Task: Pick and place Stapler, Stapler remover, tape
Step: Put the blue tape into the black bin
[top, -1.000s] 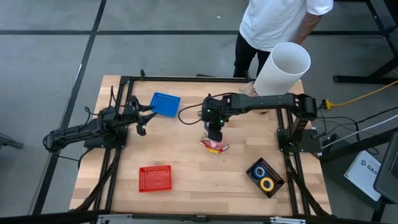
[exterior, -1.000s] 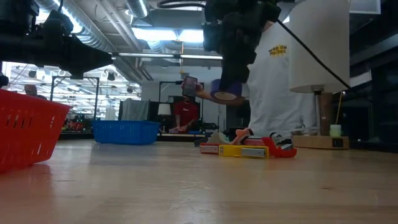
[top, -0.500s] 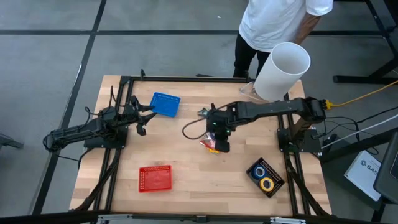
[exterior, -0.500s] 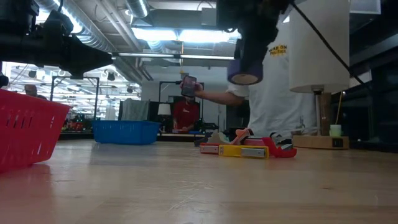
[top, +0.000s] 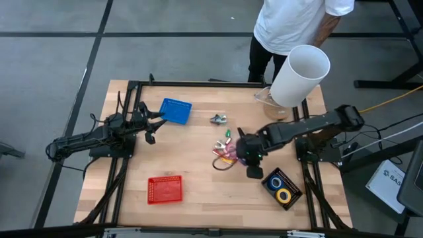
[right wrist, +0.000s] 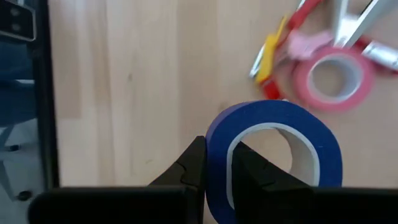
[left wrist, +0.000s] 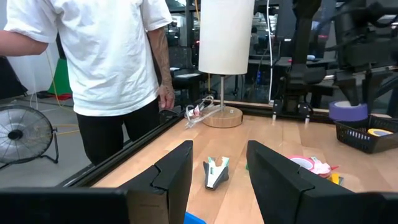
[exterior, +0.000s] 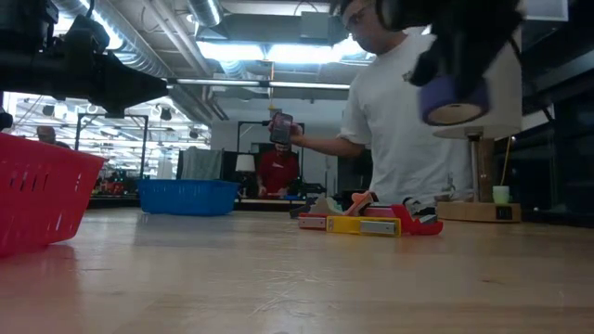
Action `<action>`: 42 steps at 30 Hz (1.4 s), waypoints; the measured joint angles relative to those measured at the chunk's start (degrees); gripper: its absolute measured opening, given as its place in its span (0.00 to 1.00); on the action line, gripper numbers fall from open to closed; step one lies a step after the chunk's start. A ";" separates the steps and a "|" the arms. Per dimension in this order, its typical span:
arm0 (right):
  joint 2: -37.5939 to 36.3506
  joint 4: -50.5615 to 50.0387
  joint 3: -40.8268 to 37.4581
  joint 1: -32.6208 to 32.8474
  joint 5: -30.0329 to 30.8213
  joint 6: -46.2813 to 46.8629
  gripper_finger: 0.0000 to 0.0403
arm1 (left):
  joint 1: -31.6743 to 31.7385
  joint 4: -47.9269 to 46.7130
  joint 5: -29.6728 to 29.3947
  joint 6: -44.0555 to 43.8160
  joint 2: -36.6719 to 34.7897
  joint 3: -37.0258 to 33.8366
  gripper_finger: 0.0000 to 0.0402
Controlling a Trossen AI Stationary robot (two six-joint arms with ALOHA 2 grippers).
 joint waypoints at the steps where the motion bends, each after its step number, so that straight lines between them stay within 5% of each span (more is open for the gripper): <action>1: -0.68 0.12 -0.73 0.95 0.34 1.44 0.11 | 0.00 0.00 0.00 0.00 0.00 0.01 0.37; 20: -9.24 0.79 -12.70 14.82 1.25 23.38 0.11 | -0.02 0.00 0.16 0.00 0.00 0.01 0.37; 42: -9.24 0.34 -13.93 31.43 6.83 46.04 0.11 | -0.01 -0.01 0.15 0.00 0.00 0.01 0.37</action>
